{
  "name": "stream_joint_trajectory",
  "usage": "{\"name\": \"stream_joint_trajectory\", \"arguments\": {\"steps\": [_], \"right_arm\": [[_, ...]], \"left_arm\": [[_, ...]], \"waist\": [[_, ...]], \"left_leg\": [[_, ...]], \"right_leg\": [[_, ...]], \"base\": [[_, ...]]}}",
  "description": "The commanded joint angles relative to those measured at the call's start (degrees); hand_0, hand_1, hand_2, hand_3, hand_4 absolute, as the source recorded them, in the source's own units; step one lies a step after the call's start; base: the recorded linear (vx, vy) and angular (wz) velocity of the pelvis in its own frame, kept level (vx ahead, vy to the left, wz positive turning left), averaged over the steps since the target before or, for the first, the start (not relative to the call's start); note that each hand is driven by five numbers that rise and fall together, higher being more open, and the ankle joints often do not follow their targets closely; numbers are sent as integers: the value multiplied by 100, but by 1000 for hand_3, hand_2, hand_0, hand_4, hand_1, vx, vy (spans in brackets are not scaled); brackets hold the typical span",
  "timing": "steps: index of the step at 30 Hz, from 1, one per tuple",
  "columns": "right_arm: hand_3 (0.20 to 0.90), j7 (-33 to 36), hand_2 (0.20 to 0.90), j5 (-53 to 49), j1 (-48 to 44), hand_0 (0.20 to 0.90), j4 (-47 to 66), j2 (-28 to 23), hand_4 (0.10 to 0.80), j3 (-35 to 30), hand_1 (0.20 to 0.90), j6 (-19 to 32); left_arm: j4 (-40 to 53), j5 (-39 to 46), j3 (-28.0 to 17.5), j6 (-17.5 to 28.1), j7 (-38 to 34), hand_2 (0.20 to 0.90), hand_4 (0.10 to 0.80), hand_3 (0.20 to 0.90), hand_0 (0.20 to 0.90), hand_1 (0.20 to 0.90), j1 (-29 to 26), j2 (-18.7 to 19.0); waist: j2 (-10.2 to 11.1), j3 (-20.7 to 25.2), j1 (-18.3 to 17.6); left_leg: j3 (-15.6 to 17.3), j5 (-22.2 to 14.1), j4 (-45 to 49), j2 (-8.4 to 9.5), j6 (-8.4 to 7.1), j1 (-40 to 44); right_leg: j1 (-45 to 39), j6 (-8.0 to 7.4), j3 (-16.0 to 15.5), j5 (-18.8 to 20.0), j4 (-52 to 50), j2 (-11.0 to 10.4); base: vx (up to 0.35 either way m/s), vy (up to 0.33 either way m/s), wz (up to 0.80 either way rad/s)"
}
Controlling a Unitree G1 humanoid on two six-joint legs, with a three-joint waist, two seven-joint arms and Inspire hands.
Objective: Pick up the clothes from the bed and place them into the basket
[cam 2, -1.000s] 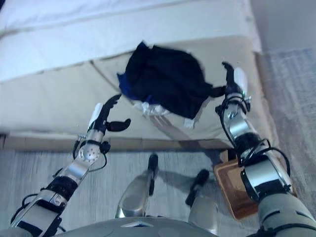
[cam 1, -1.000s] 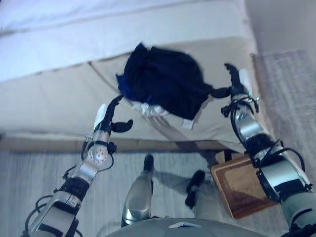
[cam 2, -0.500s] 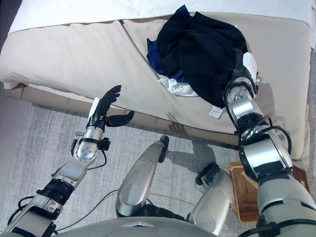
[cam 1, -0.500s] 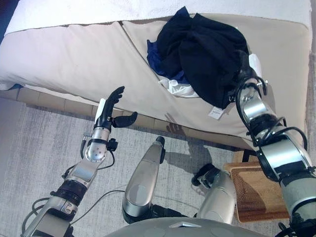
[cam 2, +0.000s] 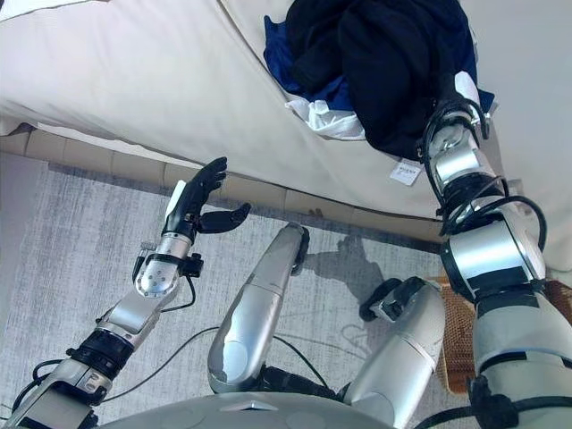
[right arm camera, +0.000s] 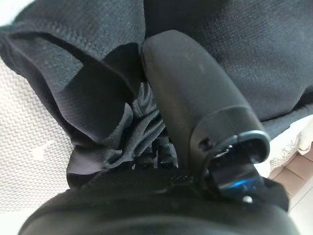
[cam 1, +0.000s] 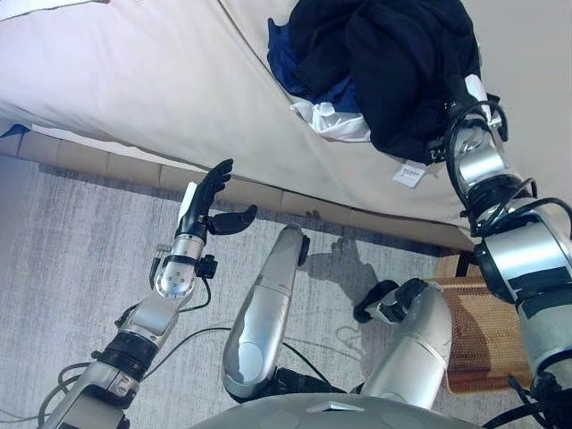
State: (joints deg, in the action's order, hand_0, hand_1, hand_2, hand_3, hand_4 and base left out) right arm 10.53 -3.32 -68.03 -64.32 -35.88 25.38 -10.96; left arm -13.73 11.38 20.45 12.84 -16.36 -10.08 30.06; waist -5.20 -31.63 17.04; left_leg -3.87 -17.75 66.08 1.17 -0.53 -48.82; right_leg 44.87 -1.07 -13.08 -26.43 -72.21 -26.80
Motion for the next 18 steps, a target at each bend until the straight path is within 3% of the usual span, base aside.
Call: {"name": "stream_joint_trajectory", "arguments": {"steps": [1,2,4,5,10,18], "right_arm": [[900,-39,900,-101,-487,900,-126,-509,800,409,900,-47],[661,-41,695,-121,-491,695,-151,-506,561,410,695,-31],[381,11,455,-179,-507,455,-200,-510,281,414,455,17],[200,99,300,-198,-521,300,-206,-525,100,404,300,5],[200,464,300,-282,-467,300,-112,-550,100,235,300,134],[200,717,300,-247,-208,300,298,-664,100,59,300,111]], "left_arm": [[814,121,-417,727,-149,900,800,900,900,900,-25,299],[821,118,-419,741,-123,900,800,900,900,900,-38,321],[838,68,-411,792,-91,900,800,900,900,900,-48,332],[868,47,-413,804,-82,900,800,900,900,900,-52,337],[907,5,-424,822,-59,900,800,900,900,900,-27,354],[890,-34,-366,563,-69,900,800,900,900,900,64,387]], "waist": [[-184,187,86],[-182,187,85],[-174,187,83],[-166,188,84],[-101,225,75],[161,606,18]], "left_leg": [[517,-807,611,463,607,128],[506,-821,634,460,605,129],[484,-835,647,447,596,161],[469,-840,626,440,586,223],[430,-804,322,398,537,656],[403,-560,-914,119,423,1854]], "right_leg": [[-113,559,-354,-180,-221,844],[-114,555,-360,-186,-234,845],[-156,553,-370,-189,-226,853],[-220,551,-385,-185,-191,856],[-681,511,-488,-90,167,906],[-1894,453,-641,186,1229,946]], "base": [[-32,-56,-6],[-21,-55,-2],[-3,-60,2],[15,-54,2],[35,-38,-1],[89,10,-9]]}}
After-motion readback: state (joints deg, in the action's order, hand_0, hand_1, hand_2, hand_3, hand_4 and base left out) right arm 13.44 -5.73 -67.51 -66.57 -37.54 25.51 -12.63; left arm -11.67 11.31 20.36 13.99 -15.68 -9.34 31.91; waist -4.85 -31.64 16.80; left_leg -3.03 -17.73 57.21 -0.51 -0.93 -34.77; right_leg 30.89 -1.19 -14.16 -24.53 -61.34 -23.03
